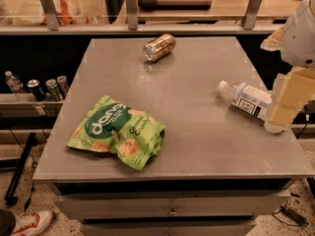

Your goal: Move orange can near green rice chip bag

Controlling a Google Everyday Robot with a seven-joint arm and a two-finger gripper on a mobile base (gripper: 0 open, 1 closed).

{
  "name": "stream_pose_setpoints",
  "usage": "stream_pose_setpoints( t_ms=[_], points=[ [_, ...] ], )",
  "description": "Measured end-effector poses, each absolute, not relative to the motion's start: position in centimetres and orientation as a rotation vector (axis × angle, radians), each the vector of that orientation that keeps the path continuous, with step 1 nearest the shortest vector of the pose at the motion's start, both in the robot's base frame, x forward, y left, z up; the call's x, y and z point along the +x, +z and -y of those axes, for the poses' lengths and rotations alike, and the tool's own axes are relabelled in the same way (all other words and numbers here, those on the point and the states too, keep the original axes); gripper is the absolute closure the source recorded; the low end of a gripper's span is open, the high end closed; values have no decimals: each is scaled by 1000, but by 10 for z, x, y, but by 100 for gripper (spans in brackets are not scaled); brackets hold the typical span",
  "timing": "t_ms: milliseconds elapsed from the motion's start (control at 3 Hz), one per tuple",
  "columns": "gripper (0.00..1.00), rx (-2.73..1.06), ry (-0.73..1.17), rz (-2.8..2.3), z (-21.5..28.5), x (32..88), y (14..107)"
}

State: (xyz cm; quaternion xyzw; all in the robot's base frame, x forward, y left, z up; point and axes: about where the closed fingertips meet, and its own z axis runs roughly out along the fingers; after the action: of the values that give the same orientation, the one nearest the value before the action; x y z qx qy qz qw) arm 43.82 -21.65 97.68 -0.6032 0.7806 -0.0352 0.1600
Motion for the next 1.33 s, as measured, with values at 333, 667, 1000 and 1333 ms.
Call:
stream_pose_setpoints(
  t_ms=[333, 667, 1000, 1333],
  points=[
    [0, -1723, -100, -2230, 216, 438, 977],
    [0, -1841, -201, -2102, 204, 466, 980],
    [0, -2010, -380, -1874, 180, 511, 982],
    [0, -2116, -558, -1647, 160, 543, 991]
  ],
)
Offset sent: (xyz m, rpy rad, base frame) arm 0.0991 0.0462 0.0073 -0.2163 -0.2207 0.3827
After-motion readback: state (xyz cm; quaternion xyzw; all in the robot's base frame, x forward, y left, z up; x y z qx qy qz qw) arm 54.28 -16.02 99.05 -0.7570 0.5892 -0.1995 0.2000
